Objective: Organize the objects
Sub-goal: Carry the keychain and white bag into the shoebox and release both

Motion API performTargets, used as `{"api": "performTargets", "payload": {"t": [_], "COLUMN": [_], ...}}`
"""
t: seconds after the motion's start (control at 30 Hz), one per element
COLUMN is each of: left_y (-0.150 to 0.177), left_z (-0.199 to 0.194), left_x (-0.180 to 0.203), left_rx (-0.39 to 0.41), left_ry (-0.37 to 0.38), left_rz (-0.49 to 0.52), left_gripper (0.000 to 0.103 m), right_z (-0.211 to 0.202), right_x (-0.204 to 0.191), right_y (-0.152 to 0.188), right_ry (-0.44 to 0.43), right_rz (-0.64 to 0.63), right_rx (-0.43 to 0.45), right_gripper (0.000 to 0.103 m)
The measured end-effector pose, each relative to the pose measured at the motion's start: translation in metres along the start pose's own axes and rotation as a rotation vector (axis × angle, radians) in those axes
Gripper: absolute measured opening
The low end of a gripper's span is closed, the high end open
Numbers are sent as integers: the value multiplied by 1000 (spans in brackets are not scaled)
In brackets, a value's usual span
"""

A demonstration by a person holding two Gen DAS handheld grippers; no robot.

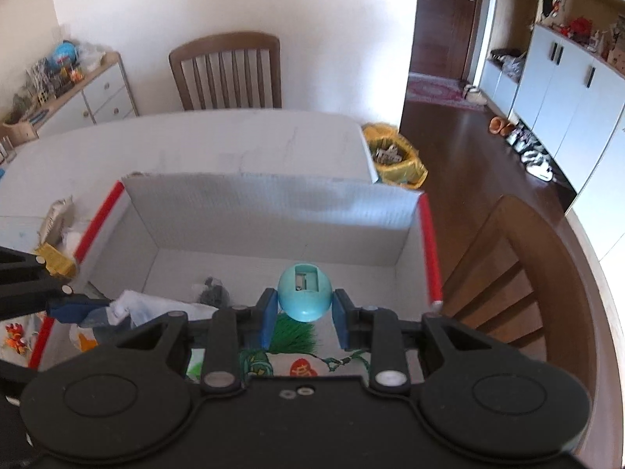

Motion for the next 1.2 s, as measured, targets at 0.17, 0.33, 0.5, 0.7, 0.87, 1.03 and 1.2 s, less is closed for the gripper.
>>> {"api": "performTargets", "payload": {"t": [0.17, 0.33, 0.5, 0.7, 0.87, 1.03, 1.2], "left_y": [7, 11, 15, 21, 19, 14, 8], "left_z": [17, 27, 37, 40, 37, 29, 17], "left_x": [2, 1, -2, -4, -3, -1, -1], "left_rx": [-53, -88, -117, -137, -128, -106, -74], "left_ry": [-3, -19, -17, -6, 3, 17, 24], "left_rz": [19, 27, 10, -18, -38, -65, -92], "left_gripper": [39, 39, 39, 41, 57, 62, 62], "right_z": [25, 40, 46, 43, 36, 28, 15], "right_x": [4, 5, 4, 5, 12, 17, 17], "right_y": [6, 15, 24, 28, 21, 12, 8], "right_ry": [-12, -10, -13, -21, -24, -23, -30], "right_rz": [24, 21, 28, 45, 69, 91, 105], "right_rx": [-58, -122, -172, -178, -165, -153, -136], "right_gripper": [29, 29, 29, 30, 33, 34, 35]}}
Point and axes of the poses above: each gripper's, at about its wrist camera, not at the fingertips, and z roughly the way its jaws point, x to its right, y to its underside, the point moved 5 cm from there along z, roughly the way its jaws point, and after that the axes turned 15 degrees about x, right-handed, at the moved point
